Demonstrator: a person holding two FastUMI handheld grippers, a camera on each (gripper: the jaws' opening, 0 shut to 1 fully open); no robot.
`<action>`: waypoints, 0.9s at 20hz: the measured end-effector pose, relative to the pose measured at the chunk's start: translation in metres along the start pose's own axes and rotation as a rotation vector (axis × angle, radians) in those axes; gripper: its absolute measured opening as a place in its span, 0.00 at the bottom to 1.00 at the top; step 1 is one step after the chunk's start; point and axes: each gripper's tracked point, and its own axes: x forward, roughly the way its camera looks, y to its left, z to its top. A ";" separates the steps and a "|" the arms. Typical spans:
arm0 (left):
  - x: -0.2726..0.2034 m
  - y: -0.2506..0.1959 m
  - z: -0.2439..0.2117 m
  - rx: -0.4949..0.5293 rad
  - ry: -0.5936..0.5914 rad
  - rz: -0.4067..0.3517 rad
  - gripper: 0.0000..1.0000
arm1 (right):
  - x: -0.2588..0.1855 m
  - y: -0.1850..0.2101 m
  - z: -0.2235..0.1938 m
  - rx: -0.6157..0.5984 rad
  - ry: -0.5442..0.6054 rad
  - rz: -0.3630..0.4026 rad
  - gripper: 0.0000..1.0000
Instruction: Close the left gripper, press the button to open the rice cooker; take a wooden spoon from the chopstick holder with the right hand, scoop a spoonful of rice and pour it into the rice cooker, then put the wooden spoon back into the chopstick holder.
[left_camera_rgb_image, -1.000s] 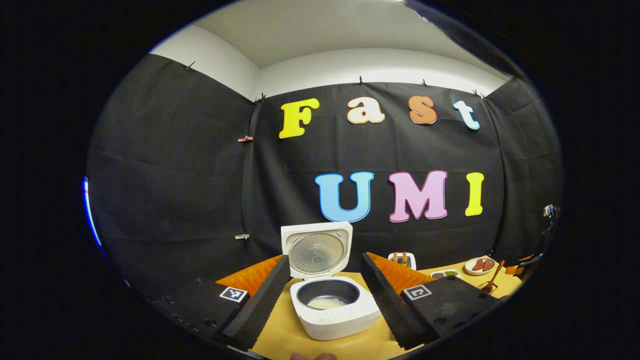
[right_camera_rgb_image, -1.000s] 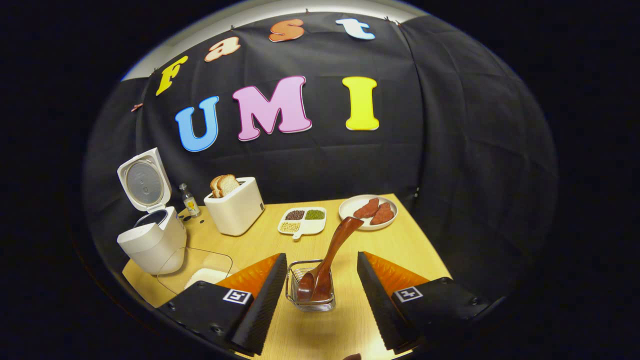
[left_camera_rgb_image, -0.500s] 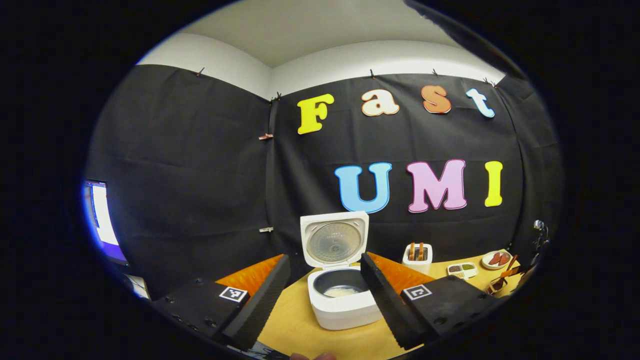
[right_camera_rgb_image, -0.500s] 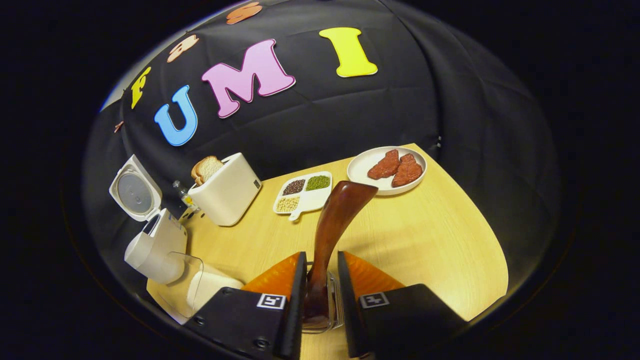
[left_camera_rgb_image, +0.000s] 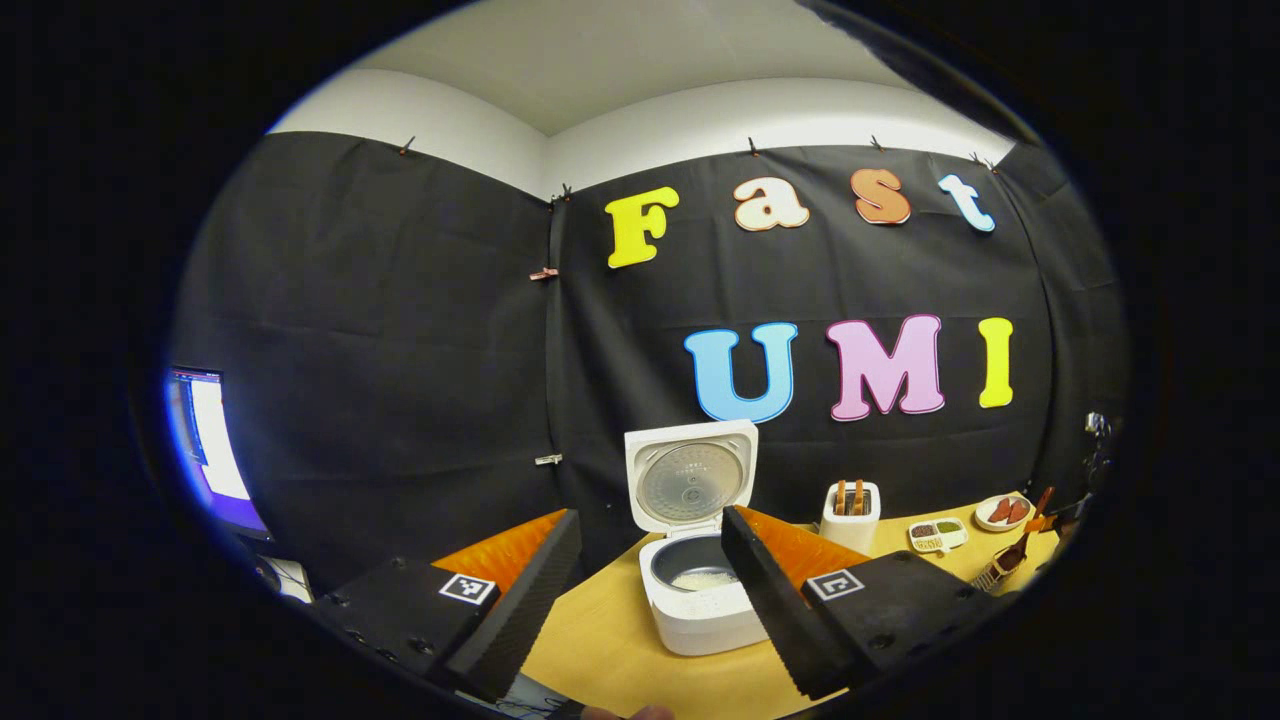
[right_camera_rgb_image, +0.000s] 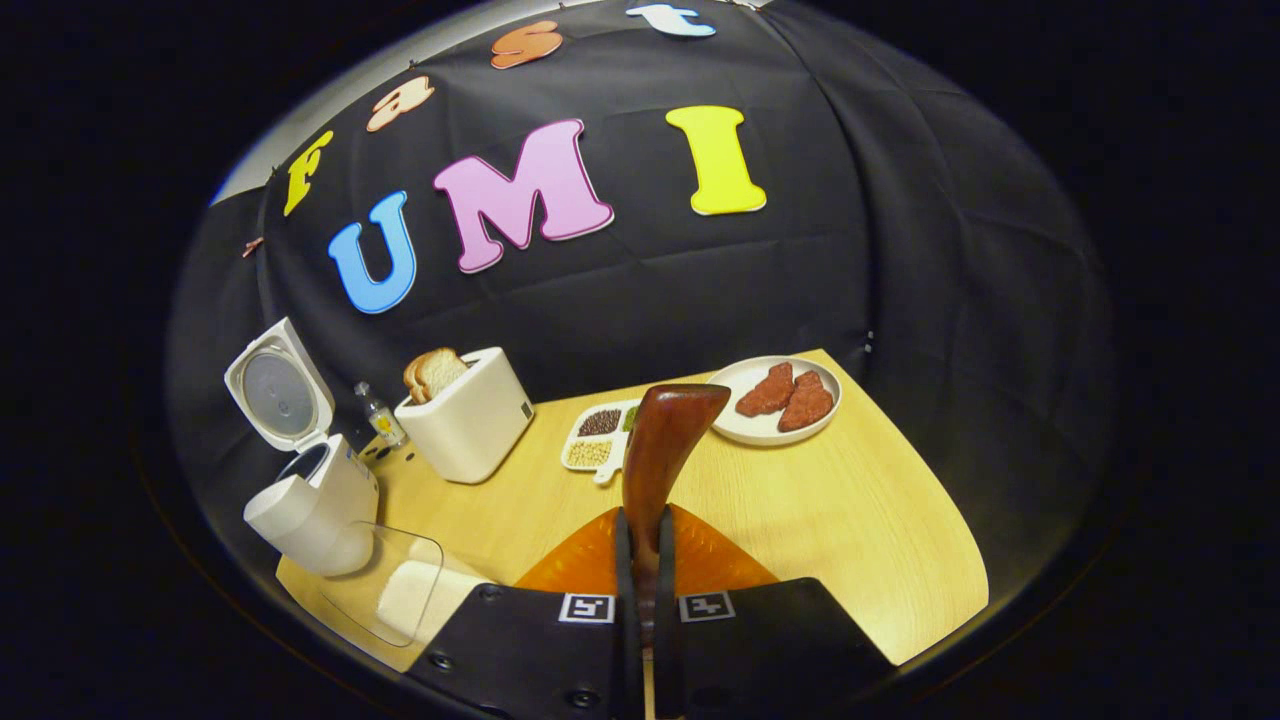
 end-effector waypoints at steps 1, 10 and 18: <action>0.003 0.002 -0.001 -0.003 -0.002 -0.020 0.97 | -0.008 0.003 0.015 0.003 -0.033 -0.010 0.09; 0.052 0.032 -0.014 -0.037 0.000 -0.181 0.97 | -0.087 0.117 0.081 0.062 -0.230 0.053 0.08; 0.074 0.035 -0.023 -0.058 0.002 -0.280 0.97 | -0.062 0.220 0.002 -0.165 -0.116 0.102 0.08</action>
